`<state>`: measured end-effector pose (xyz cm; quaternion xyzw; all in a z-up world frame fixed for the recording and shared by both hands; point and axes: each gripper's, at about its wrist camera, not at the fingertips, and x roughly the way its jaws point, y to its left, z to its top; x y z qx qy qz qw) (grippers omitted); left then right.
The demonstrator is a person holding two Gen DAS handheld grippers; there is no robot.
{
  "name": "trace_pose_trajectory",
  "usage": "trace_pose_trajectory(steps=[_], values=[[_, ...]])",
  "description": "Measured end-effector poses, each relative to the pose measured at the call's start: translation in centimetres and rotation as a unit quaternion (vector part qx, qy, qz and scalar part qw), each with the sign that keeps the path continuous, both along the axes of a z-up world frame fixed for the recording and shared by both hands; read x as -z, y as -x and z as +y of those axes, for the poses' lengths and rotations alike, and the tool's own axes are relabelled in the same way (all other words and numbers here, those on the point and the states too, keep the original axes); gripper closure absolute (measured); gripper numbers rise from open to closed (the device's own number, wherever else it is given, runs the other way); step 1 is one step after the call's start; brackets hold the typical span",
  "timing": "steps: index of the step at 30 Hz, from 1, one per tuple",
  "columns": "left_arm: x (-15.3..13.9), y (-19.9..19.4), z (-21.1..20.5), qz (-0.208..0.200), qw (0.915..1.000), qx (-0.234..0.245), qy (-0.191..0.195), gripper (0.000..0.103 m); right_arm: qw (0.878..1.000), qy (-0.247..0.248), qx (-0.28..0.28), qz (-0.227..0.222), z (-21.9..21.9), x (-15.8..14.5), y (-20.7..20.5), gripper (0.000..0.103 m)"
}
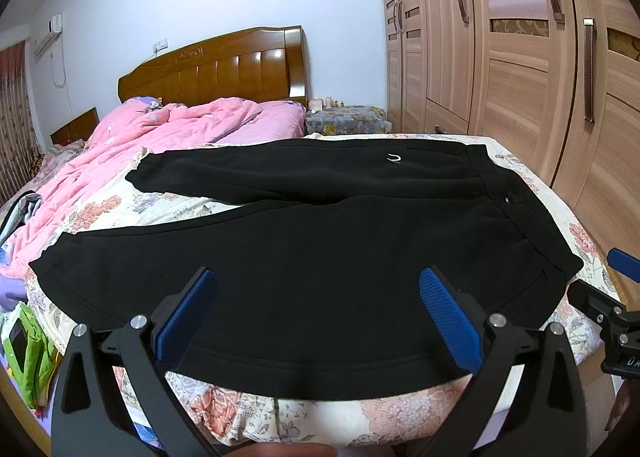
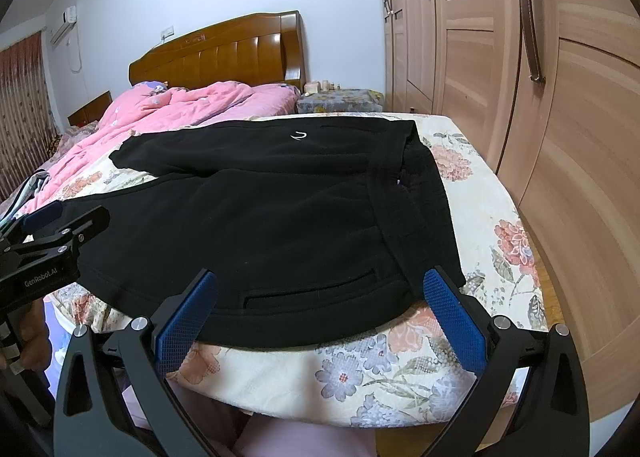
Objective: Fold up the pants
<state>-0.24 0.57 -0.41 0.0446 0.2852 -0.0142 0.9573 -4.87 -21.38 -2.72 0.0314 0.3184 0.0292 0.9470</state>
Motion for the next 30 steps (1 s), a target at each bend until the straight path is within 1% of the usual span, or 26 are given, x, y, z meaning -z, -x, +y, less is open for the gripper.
trace_pose_trajectory(steps=[10, 30], values=[[0.68, 0.50, 0.49, 0.003, 1.0000, 0.000, 0.001, 0.002, 1.000, -0.002, 0.000, 0.002, 0.01, 0.10, -0.02, 0.004], [0.79, 0.42, 0.51, 0.009, 1.0000, 0.000, 0.000, 0.002, 1.000, -0.004, 0.000, 0.004, 0.01, 0.37, -0.04, 0.004]])
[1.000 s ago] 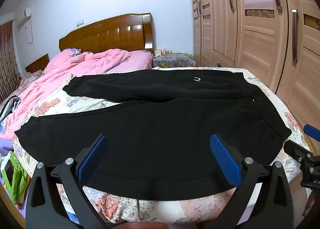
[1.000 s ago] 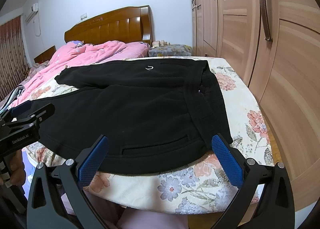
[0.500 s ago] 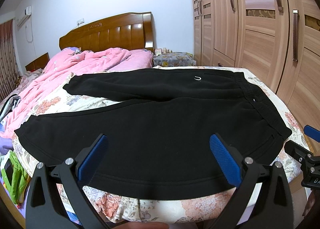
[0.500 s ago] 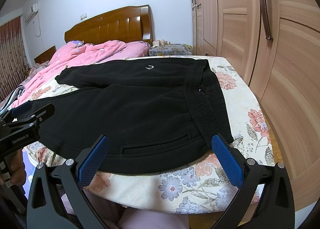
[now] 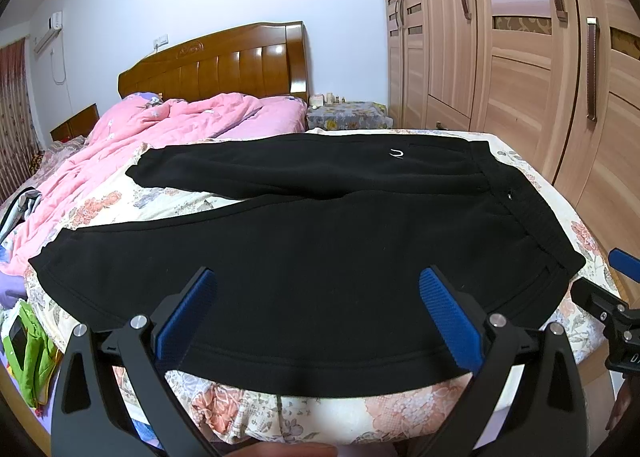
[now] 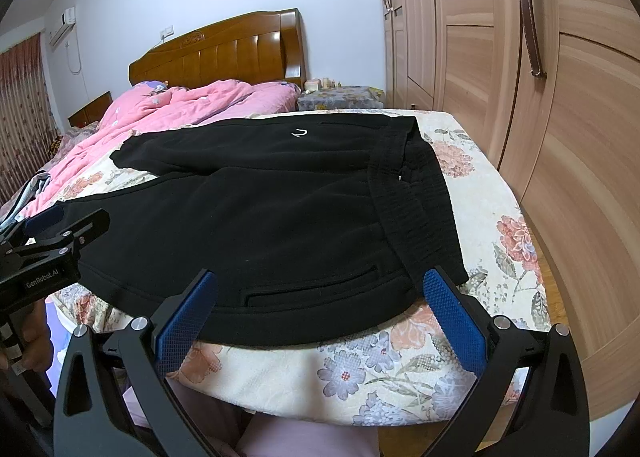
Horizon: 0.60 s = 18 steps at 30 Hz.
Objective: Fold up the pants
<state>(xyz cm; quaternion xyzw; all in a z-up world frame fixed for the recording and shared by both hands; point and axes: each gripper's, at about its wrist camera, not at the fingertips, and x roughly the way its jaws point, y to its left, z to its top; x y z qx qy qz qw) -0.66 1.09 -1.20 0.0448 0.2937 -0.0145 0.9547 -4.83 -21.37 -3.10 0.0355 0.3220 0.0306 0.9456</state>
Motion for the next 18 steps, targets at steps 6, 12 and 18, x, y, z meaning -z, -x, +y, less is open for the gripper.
trace_pose_trajectory(steps=[6, 12, 18], values=[[0.00, -0.01, -0.01, 0.000, 1.0000, 0.000, 0.000, 0.002, 1.000, 0.000, 0.000, 0.001, 0.02, 0.08, 0.02, 0.004], [0.01, -0.02, -0.01, 0.000, 1.0000, 0.000, 0.000, 0.002, 1.000, 0.000, 0.001, 0.000, 0.06, 0.08, 0.08, 0.004], [0.16, -0.15, 0.14, 0.002, 1.0000, 0.000, 0.001, 0.002, 1.000, -0.001, 0.000, 0.000, -0.01, 0.06, 0.02, 0.004]])
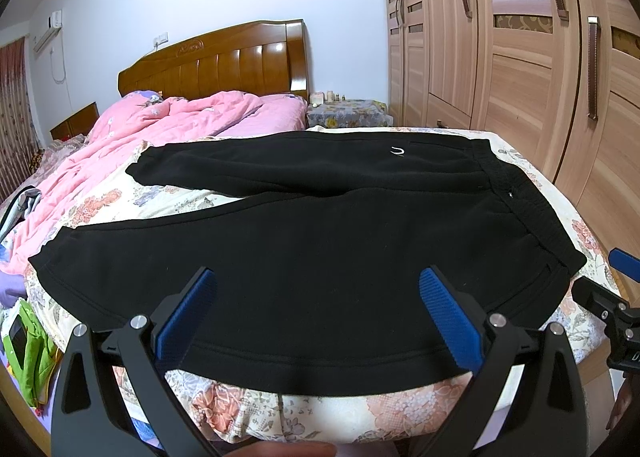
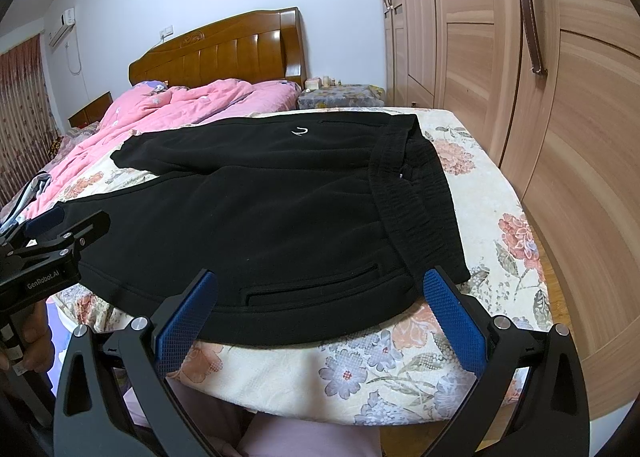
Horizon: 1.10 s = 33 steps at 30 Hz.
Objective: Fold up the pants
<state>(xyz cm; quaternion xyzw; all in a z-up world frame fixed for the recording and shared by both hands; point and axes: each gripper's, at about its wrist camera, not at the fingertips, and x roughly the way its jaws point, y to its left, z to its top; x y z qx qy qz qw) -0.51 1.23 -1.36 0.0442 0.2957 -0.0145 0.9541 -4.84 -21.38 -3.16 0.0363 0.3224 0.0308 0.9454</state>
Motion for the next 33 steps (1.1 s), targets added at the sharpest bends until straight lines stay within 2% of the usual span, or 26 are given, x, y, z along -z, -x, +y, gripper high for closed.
trace_pose_trajectory(steps=[16, 19, 21, 22, 27, 30, 33], values=[[0.6, 0.2, 0.8, 0.006, 1.0000, 0.000, 0.002, 0.002, 1.000, 0.000, 0.000, 0.004, 0.6, 0.4, 0.3, 0.004], [1.0, -0.2, 1.0, 0.021, 0.9996, 0.018, 0.000, 0.002, 1.000, 0.003, -0.008, 0.008, 0.8, 0.7, -0.1, 0.004], [1.4, -1.1, 0.9, 0.050, 0.9978, 0.037, -0.021, 0.002, 1.000, 0.016, -0.013, 0.012, 1.0, 0.7, -0.9, 0.004], [1.8, -1.8, 0.9, 0.067, 0.9959, 0.043, -0.042, 0.002, 1.000, 0.021, -0.016, 0.015, 0.8, 0.6, -1.6, 0.004], [1.7, -6.0, 2.4, 0.068, 0.9886, 0.036, -0.129, 0.002, 0.998, 0.045, -0.040, 0.033, -0.9, -0.2, -8.5, 0.004], [1.5, -10.5, 4.6, 0.121, 0.9828, 0.045, -0.132, 0.002, 0.997, 0.025, -0.048, 0.052, -2.6, -0.6, -14.7, 0.004], [1.1, -15.1, 7.0, 0.172, 0.9775, 0.055, -0.108, 0.002, 0.995, -0.001, -0.057, 0.083, -3.9, -0.8, -21.9, 0.004]])
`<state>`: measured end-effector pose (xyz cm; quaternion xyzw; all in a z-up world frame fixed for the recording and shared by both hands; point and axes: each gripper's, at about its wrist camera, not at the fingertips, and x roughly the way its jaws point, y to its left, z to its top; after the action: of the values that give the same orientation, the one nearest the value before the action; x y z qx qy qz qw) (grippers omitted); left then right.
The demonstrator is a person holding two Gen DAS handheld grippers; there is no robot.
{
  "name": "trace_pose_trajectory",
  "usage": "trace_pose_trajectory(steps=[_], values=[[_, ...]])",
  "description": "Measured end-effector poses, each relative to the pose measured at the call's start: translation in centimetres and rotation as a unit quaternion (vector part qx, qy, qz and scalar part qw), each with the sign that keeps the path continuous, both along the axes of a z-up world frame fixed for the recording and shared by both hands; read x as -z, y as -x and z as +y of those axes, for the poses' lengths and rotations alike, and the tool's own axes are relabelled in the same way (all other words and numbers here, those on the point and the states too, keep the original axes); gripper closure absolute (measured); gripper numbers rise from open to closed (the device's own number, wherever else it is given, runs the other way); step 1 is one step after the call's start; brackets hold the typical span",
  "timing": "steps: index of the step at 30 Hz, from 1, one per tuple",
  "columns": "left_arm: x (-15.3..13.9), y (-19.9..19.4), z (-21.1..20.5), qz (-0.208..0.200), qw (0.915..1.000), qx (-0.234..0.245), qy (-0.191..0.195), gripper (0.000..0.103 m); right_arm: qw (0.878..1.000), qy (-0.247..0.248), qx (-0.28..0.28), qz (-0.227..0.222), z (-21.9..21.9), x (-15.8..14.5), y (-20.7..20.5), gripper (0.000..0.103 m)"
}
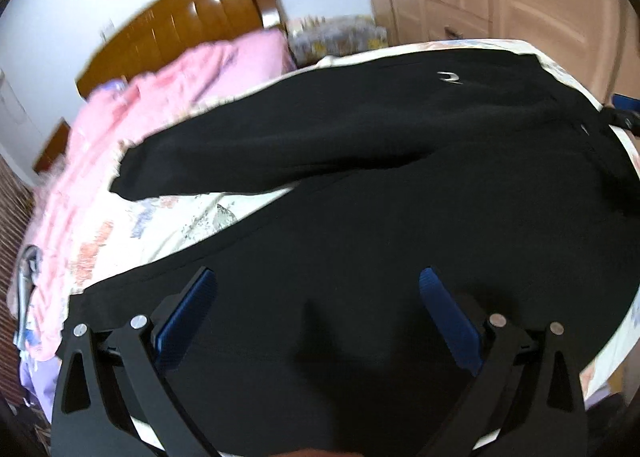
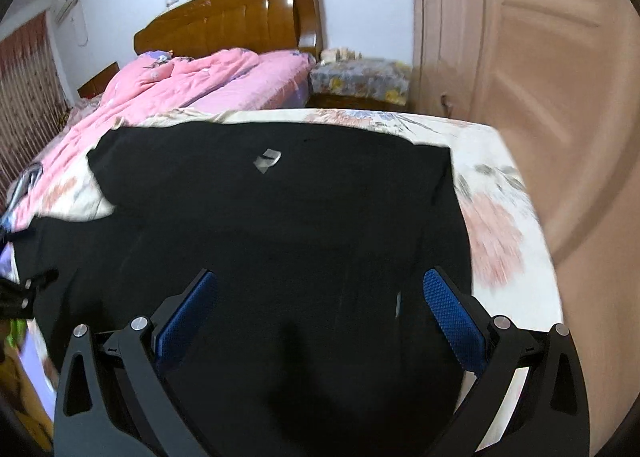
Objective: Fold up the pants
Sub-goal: 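Grasp the waistband of the black sweatpants with the right gripper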
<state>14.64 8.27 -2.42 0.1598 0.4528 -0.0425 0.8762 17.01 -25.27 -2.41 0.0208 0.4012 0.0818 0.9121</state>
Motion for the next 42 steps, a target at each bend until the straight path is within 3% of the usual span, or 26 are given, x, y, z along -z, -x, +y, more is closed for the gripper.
trace_pose_trajectory(steps=[3, 6, 7, 12, 14, 16, 18, 19, 20, 22, 23, 24, 25, 28, 30, 37, 42], values=[[-0.9, -4.3, 1.9, 0.038, 0.9982, 0.019, 0.042, 0.002, 0.999, 0.001, -0.029, 0.021, 0.3, -0.2, -6.7, 0.004], [-2.3, -7.4, 3.2, 0.007, 0.9954, 0.031, 0.091, 0.002, 0.996, 0.013, -0.083, 0.025, 1.5, -0.2, -12.0, 0.004], [-2.4, -8.7, 3.7, 0.015, 0.9929, 0.032, 0.113, 0.002, 0.995, 0.016, -0.100, 0.027, 1.9, -0.1, -13.5, 0.004], [-0.8, -14.8, 4.4, 0.119, 0.9729, 0.053, 0.191, 0.002, 0.981, 0.043, -0.175, 0.072, 3.8, 2.3, -20.2, 0.004], [-0.1, -17.5, 5.2, 0.140, 0.9639, 0.044, 0.222, 0.002, 0.977, 0.050, -0.189, 0.084, 3.4, 3.2, -22.0, 0.004], [0.5, -19.1, 5.6, 0.140, 0.9606, 0.027, 0.239, 0.002, 0.972, 0.044, -0.203, 0.106, 3.3, 4.2, -23.4, 0.004], [0.7, -21.8, 6.6, 0.139, 0.9549, 0.001, 0.262, 0.002, 0.968, 0.037, -0.215, 0.124, 2.8, 5.0, -23.8, 0.013], [0.7, -22.5, 7.1, 0.142, 0.9506, -0.008, 0.276, 0.002, 0.966, 0.034, -0.222, 0.129, 2.5, 5.3, -23.8, 0.025], [0.8, -23.8, 7.6, 0.146, 0.9433, -0.023, 0.297, 0.002, 0.965, 0.032, -0.227, 0.130, 2.5, 5.4, -23.8, 0.026], [1.0, -26.0, 8.4, 0.159, 0.9292, -0.047, 0.330, 0.002, 0.963, 0.019, -0.243, 0.120, 2.4, 5.0, -22.9, 0.053], [1.0, -27.4, 8.1, 0.164, 0.9236, -0.055, 0.342, 0.002, 0.962, 0.023, -0.246, 0.114, 2.3, 4.8, -22.4, 0.060], [1.1, -28.3, 8.3, 0.165, 0.9178, -0.063, 0.356, 0.002, 0.965, 0.050, -0.239, 0.095, 2.5, 4.2, -21.7, 0.084], [1.1, -29.0, 8.4, 0.163, 0.9142, -0.069, 0.365, 0.002, 0.967, 0.071, -0.233, 0.077, 2.9, 3.7, -20.9, 0.090], [0.9, -31.5, 8.4, 0.160, 0.8977, -0.091, 0.400, 0.002, 0.968, 0.090, -0.234, 0.009, 3.7, 1.1, -16.7, 0.092], [0.8, -32.7, 8.1, 0.160, 0.8915, -0.104, 0.411, 0.002, 0.966, 0.110, -0.232, -0.035, 4.8, -0.4, -13.1, 0.092], [2.1, -35.8, 7.2, 0.174, 0.8936, -0.154, 0.384, 0.003, 0.962, 0.138, -0.209, -0.110, 6.9, -2.4, -6.8, 0.097], [3.8, -37.1, 7.4, 0.192, 0.8932, -0.183, 0.363, 0.015, 0.964, 0.116, -0.197, -0.136, 6.1, -4.1, -4.0, 0.100]])
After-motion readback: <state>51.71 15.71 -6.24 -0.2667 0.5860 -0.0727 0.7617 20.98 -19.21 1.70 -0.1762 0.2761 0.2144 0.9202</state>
